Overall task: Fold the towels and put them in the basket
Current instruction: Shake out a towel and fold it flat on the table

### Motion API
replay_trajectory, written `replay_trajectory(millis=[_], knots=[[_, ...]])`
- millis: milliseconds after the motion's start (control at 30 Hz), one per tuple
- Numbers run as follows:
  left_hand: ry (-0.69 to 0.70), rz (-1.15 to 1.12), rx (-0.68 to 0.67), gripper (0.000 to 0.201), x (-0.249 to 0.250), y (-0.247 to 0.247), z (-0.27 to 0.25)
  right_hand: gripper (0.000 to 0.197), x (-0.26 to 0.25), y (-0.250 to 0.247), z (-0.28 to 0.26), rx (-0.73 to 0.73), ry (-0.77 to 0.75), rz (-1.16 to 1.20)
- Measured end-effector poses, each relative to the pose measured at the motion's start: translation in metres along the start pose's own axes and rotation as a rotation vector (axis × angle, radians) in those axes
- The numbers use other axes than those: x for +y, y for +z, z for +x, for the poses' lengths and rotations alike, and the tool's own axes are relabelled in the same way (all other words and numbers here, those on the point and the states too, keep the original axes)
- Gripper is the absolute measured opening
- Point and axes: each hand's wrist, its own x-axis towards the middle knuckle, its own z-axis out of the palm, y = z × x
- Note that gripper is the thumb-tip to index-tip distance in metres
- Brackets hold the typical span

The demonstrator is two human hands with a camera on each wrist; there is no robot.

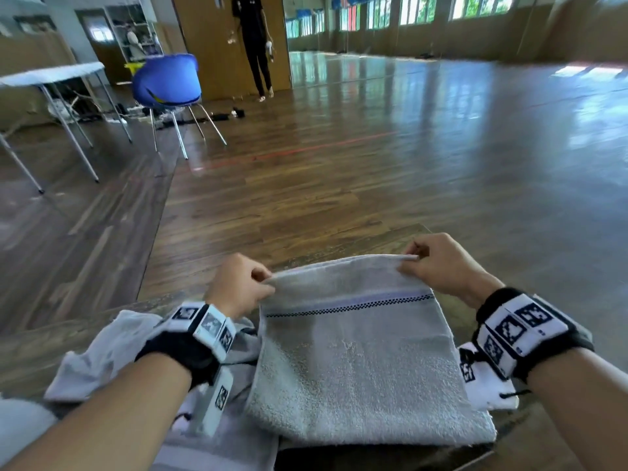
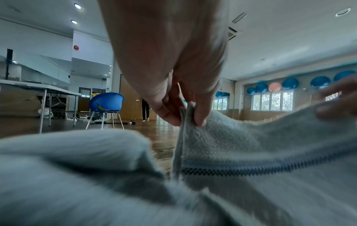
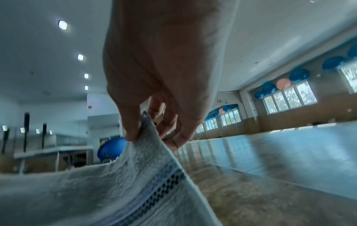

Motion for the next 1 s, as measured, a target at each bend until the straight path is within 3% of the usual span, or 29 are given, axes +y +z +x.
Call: replay_trajectory(millis=[67, 167, 233, 367, 433, 567, 800, 1000], knots=[[-0.058, 0.001, -0.096, 0.01, -0.002, -0.009, -0.021, 0.012, -0.009, -0.001, -0.022, 0.053, -0.053, 0.075], [-0.17, 0.171, -0.389, 0.012, -0.007, -0.022, -0.045, 0.015, -0.016, 0.004, -0.054, 0.013, -0.161, 0.162], [-0.155, 0.243, -0.443, 0.008, -0.005, -0.026, -0.056, 0.014, -0.016, 0.008, -0.072, -0.031, -0.192, 0.135], [-0.006, 0.031, -0.188, 0.002, 0.024, -0.018, -0.069, 0.016, -0.017, 0.012, -0.096, -0.059, -0.249, 0.088], [0.081, -0.115, -0.128, 0.005, 0.046, -0.009, -0.07, 0.012, -0.021, 0.011, -0.106, -0.057, -0.288, 0.096], [0.244, -0.155, -0.177, 0.018, 0.092, 0.013, -0.065, 0.014, -0.024, 0.009, -0.123, -0.013, -0.41, 0.091], [0.317, -0.156, -0.3, 0.016, 0.136, 0.034, -0.055, 0.017, -0.014, -0.006, -0.116, 0.121, -0.445, 0.249], [0.245, -0.184, -0.121, 0.014, 0.143, 0.038, -0.054, 0.019, -0.004, -0.011, -0.111, 0.251, -0.372, 0.325]])
